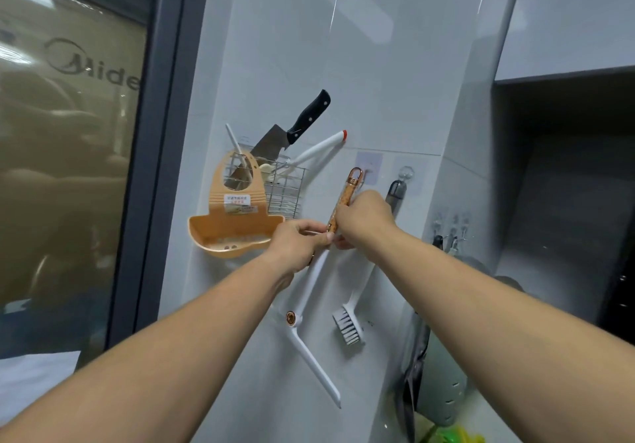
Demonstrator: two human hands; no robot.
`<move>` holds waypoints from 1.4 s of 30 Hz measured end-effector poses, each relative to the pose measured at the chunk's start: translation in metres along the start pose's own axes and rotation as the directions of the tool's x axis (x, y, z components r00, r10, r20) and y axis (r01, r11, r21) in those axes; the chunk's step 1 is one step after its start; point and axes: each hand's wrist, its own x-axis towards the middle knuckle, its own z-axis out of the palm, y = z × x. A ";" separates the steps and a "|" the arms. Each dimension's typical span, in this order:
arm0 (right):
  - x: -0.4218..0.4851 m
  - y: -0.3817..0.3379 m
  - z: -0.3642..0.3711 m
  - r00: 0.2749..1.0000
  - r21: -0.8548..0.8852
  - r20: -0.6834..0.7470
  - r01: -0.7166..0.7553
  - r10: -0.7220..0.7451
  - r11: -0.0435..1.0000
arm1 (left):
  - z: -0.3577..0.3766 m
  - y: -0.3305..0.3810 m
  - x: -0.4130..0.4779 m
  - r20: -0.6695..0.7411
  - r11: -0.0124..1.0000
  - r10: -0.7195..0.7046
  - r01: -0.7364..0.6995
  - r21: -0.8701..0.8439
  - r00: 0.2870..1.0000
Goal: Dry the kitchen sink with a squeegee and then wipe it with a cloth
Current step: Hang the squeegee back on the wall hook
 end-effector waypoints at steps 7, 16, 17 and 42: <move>-0.002 0.005 -0.003 0.996 0.089 0.087 -0.021 0.013 0.996 | 0.009 -0.008 0.006 0.034 0.999 -0.042 0.042 -0.005 0.999; -0.015 0.015 -0.003 0.996 0.205 0.081 0.020 -0.038 0.979 | 0.011 -0.027 0.010 0.076 0.995 -0.095 0.095 0.000 0.993; -0.015 0.018 -0.003 0.996 0.208 0.078 0.030 -0.047 0.978 | 0.010 -0.028 0.010 0.071 0.996 -0.087 0.087 -0.004 0.994; -0.122 0.093 0.007 0.975 0.340 -0.004 0.209 -0.220 0.917 | 0.000 -0.049 -0.110 -0.311 0.994 0.043 -0.010 0.108 0.950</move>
